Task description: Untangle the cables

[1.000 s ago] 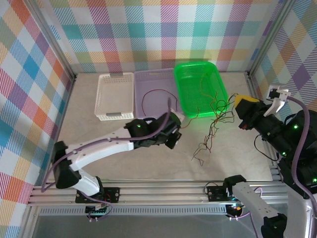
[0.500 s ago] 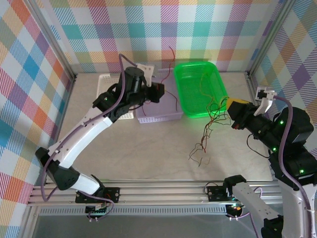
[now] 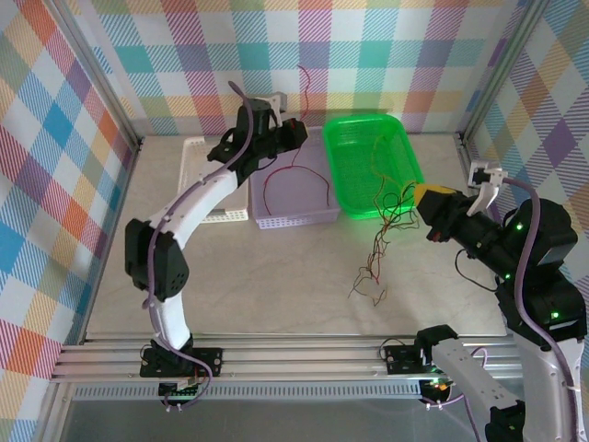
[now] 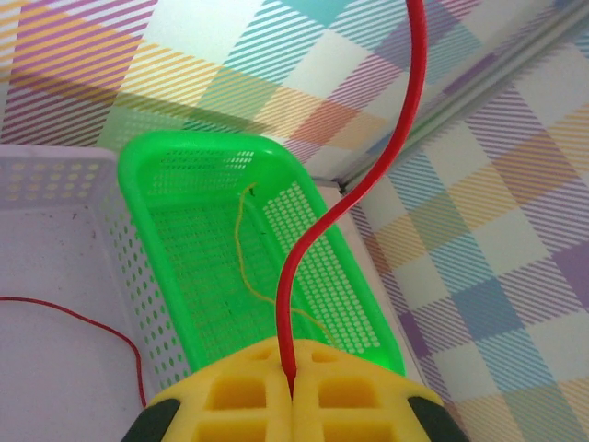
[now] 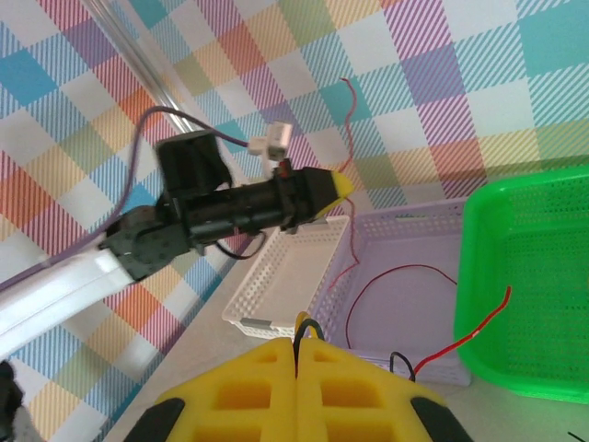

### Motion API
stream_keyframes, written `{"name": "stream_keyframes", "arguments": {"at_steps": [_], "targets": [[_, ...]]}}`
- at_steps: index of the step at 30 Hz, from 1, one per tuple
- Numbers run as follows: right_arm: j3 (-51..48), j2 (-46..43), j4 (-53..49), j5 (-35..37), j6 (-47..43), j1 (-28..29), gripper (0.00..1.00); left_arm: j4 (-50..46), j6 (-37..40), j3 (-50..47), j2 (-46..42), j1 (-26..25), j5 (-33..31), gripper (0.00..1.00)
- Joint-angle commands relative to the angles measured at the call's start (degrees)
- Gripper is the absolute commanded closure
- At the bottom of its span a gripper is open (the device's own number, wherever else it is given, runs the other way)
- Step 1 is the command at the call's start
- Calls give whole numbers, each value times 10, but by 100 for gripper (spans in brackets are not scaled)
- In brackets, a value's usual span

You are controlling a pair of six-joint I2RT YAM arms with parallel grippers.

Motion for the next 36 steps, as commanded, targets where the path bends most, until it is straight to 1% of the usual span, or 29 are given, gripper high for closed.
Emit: {"name": "stream_keyframes", "arguments": {"at_steps": [1, 7, 17, 21, 24, 29, 32, 34, 36], "targets": [[-11, -12, 31, -21, 7, -2, 100, 42, -18, 27, 49, 5, 15, 100], [-33, -24, 29, -21, 7, -1, 100, 45, -26, 33, 133, 10, 15, 100], [-54, -25, 34, -22, 3, -1, 100, 45, -28, -10, 197, 12, 6, 100], [-61, -25, 37, -26, 5, -1, 100, 29, -30, -1, 226, 14, 12, 100], [-66, -25, 37, -29, 7, -1, 100, -5, -30, 26, 253, 15, 21, 100], [-66, -26, 35, -31, 7, -1, 100, -37, -33, 39, 268, 16, 10, 100], [-65, -26, 36, -32, 8, -1, 100, -61, -33, 56, 278, 20, 8, 95], [-65, -26, 35, -33, 9, -2, 100, -66, -32, 60, 278, 21, 12, 87], [-65, -27, 34, -35, 9, -1, 100, -67, -27, 68, 277, 21, 17, 84]]}}
